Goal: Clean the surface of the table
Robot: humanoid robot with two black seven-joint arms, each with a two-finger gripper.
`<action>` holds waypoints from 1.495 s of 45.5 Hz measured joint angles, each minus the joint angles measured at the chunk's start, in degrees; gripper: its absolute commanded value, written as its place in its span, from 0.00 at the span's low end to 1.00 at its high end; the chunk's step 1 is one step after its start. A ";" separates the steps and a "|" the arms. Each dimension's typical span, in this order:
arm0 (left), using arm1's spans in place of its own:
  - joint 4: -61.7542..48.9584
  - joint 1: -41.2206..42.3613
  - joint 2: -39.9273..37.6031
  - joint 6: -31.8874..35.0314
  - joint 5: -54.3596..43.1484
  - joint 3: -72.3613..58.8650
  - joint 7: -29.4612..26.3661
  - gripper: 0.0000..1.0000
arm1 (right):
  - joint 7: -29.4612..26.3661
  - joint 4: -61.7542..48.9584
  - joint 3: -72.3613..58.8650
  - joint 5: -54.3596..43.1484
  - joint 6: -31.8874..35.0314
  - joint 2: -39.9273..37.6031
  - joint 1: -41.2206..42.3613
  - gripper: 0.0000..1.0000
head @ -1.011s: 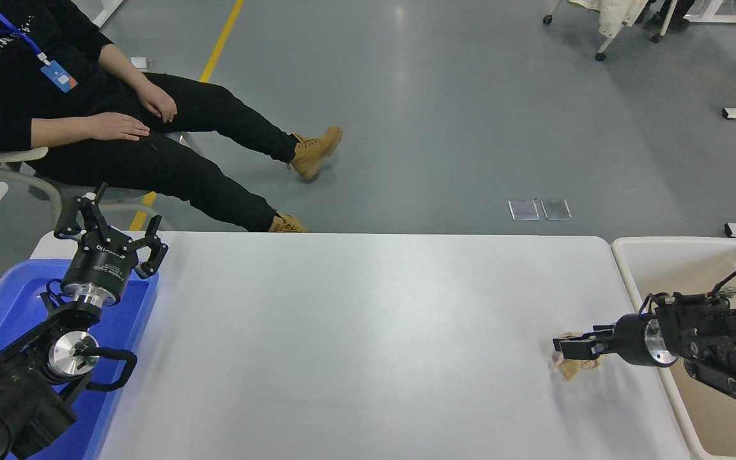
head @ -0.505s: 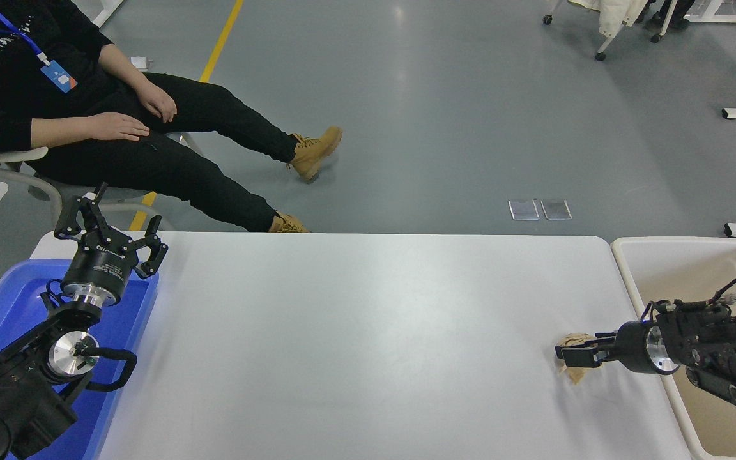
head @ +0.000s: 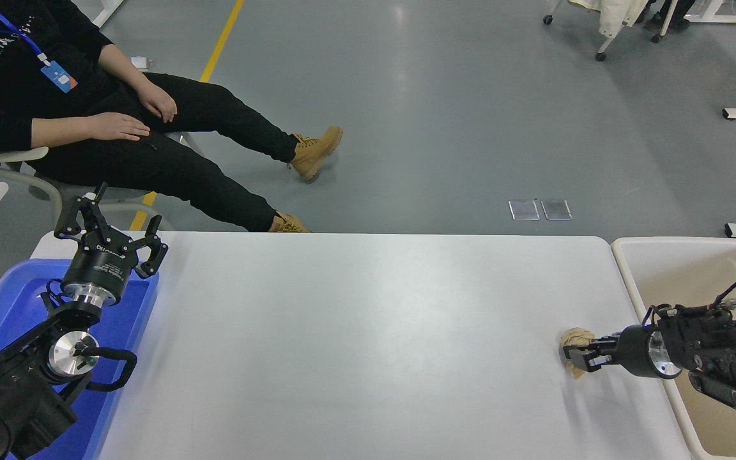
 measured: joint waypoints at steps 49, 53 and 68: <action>0.00 0.00 0.00 0.00 -0.01 0.00 0.00 1.00 | 12.05 21.77 32.10 1.27 1.56 -20.66 19.65 0.00; 0.00 0.00 0.00 0.00 -0.01 0.00 0.00 1.00 | 12.08 20.73 35.69 2.78 2.54 -21.59 19.94 0.00; 0.00 0.00 0.00 0.00 0.01 0.00 0.00 1.00 | 11.95 2.14 39.54 15.50 7.43 -20.37 18.82 0.00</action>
